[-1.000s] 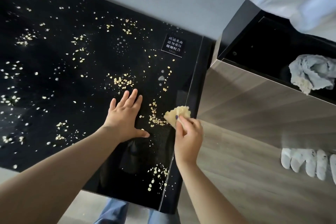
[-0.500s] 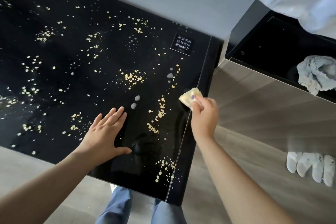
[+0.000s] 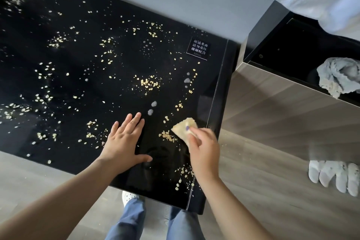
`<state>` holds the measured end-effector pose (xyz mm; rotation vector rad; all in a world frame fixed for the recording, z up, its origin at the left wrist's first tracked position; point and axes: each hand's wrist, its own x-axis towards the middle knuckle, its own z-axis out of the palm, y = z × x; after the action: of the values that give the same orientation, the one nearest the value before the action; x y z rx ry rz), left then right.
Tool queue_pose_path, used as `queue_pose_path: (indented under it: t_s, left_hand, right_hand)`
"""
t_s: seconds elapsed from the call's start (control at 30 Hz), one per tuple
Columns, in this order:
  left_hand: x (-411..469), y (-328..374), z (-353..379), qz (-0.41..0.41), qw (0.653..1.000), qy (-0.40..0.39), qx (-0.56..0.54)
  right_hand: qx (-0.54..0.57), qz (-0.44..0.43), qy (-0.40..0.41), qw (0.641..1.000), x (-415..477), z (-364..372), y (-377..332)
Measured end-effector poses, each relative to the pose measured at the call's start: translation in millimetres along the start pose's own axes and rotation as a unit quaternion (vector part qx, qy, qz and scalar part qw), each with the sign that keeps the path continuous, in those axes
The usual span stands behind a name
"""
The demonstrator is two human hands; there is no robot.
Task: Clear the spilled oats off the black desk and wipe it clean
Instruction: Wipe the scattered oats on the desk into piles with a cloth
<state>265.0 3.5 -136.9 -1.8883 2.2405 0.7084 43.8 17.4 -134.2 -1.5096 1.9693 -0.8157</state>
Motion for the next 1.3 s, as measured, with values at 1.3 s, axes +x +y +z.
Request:
queue_pose_path:
  t_s: [1.3]
  left_hand:
    - [-0.2,-7.6,6.0,0.029,0.997,0.016,0.073]
  right_hand:
    - [-0.022,0.151,0.246,0.957,-116.4,37.8,13.5]
